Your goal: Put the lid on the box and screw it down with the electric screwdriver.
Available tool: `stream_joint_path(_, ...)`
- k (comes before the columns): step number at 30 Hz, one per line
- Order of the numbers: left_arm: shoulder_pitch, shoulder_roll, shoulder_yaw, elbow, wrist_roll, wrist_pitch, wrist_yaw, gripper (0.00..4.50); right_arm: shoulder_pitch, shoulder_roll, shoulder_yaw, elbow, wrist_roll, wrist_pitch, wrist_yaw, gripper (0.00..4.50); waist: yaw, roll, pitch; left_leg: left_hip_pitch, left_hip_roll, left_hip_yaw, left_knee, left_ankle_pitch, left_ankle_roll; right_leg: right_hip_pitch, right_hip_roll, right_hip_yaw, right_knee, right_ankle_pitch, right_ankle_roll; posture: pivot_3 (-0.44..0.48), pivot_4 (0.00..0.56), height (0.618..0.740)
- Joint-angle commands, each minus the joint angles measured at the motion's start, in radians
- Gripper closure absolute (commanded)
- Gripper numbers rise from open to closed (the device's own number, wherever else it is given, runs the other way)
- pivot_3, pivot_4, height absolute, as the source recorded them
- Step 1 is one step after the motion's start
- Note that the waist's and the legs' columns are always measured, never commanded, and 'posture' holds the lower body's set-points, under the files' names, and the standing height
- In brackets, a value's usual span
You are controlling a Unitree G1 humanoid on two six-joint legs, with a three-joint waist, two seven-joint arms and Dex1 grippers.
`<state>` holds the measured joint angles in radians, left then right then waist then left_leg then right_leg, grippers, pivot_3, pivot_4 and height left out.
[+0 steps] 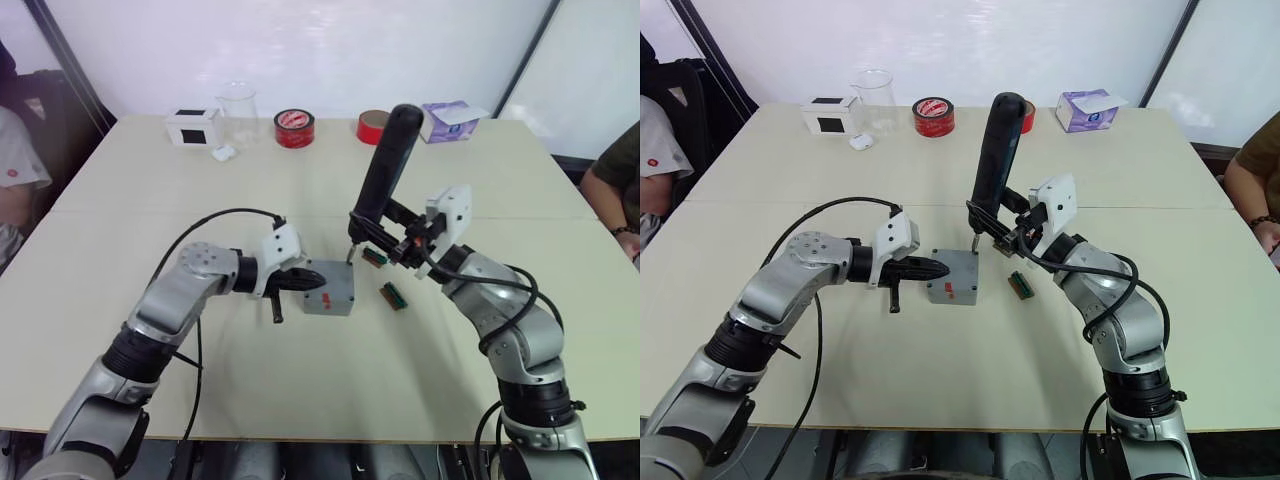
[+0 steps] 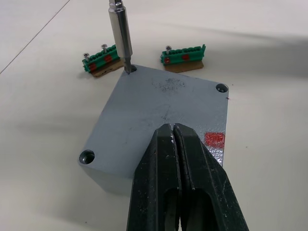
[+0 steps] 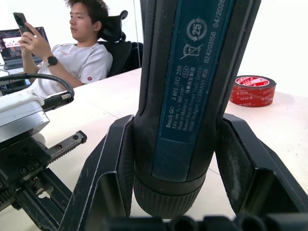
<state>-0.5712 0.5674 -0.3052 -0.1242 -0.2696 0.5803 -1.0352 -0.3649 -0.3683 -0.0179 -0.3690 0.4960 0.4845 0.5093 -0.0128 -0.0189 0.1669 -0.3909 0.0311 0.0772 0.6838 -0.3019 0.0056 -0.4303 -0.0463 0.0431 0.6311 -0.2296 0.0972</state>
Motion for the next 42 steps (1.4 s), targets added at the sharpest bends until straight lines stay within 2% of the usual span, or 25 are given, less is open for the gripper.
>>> stream_joint_path(1,0.01,0.001,-0.035,0.015,0.024,0.015,-0.006,4.5,-0.003,-0.013,-0.034,-0.019,0.005,-0.01,0.0,2.65,0.0,0.0,0.0,0.0,0.0,0.0,0.0,0.0,0.0,0.0,0.0,0.0,0.0,0.0,0.0,0.0,0.15,0.74)
stream_joint_path(11,0.007,-0.006,-0.036,0.016,0.025,0.016,-0.006,4.5,0.002,-0.019,-0.028,-0.019,0.003,-0.004,0.003,2.65,0.0,0.0,0.0,0.0,0.0,0.0,0.0,0.0,0.0,0.0,0.0,0.0,0.0,0.0,0.0,0.0,0.15,0.74)
stream_joint_path(26,0.025,-0.019,-0.047,0.013,0.034,0.025,0.002,4.5,0.005,0.0,0.081,0.026,-0.067,0.055,-0.021,2.65,-0.001,-0.001,-0.004,0.001,0.0,0.0,0.0,0.0,0.0,0.001,0.0,0.0,0.0,-0.001,-0.002,0.0,0.15,0.74)
stream_joint_path(42,0.054,-0.017,-0.048,-0.017,0.031,0.042,0.013,4.5,0.042,0.042,0.095,0.073,-0.096,0.079,-0.059,2.65,-0.003,-0.005,-0.023,0.005,0.001,-0.002,-0.001,0.0,0.0,0.003,0.0,0.0,0.0,-0.002,-0.004,0.0,0.15,0.74)
